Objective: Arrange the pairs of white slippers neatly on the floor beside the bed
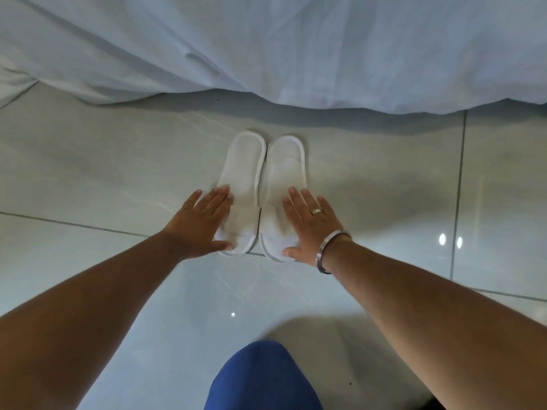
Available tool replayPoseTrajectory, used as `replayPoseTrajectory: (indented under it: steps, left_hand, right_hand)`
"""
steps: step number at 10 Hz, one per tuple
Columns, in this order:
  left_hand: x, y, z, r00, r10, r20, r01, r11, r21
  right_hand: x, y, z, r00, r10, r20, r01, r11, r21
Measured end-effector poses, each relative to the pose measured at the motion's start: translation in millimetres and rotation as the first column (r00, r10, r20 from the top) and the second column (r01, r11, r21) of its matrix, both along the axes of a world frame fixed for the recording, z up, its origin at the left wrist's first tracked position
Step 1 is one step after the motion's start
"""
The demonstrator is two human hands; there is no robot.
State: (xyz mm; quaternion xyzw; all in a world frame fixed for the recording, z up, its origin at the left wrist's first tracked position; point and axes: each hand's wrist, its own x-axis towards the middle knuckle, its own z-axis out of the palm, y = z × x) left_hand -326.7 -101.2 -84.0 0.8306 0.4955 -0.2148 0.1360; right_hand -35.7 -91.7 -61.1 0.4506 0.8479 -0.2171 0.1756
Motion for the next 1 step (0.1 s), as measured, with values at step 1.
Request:
replayPoseTrajectory:
  steps: [1]
  left_hand:
    - [15.1, -1.2, 35.8, 0.997, 0.039, -0.060, -0.039, 0.999, 0.004]
  right_hand:
    - [54.2, 10.1, 87.7, 0.970, -0.049, -0.240, 0.101, 0.973, 0.208]
